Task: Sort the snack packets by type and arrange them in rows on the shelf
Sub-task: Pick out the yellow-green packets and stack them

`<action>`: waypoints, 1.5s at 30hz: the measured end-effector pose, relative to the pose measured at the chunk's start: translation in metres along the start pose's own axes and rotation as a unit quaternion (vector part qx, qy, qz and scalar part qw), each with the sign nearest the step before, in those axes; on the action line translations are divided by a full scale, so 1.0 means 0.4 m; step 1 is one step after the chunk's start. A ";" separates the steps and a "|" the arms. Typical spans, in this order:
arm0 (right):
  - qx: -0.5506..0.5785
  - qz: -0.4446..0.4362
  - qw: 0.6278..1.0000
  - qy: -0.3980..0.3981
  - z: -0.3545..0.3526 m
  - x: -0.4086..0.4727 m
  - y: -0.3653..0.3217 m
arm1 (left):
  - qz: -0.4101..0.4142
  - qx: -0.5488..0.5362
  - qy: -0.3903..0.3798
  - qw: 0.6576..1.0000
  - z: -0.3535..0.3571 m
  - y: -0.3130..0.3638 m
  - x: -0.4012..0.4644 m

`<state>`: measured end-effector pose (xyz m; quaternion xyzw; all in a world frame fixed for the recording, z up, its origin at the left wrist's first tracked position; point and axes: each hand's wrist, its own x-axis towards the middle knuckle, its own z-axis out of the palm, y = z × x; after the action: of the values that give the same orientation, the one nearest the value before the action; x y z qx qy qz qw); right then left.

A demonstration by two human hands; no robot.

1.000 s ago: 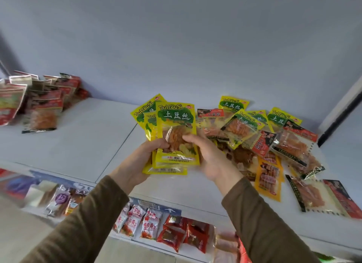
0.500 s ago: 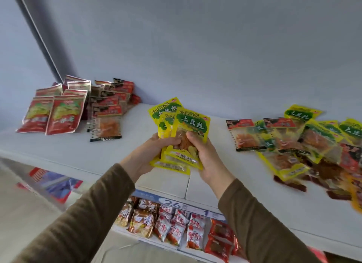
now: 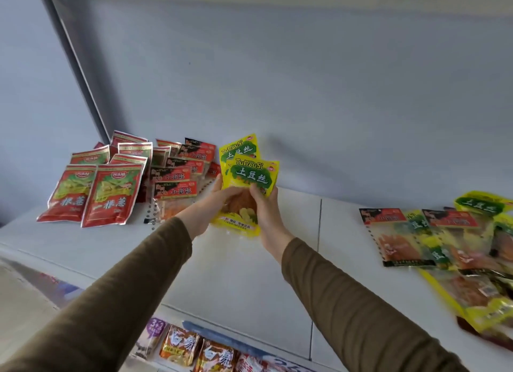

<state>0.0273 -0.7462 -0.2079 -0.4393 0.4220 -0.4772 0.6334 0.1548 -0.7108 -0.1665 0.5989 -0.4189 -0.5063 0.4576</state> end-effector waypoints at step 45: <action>-0.423 -0.147 0.884 0.134 0.079 -0.114 0.054 | 0.278 0.397 0.028 0.875 -0.184 -0.039 0.015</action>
<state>0.0537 -0.6936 -0.2152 -0.6543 0.5955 -0.3949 0.2476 0.2293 -0.7039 -0.1781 0.6029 -0.7208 -0.1329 0.3149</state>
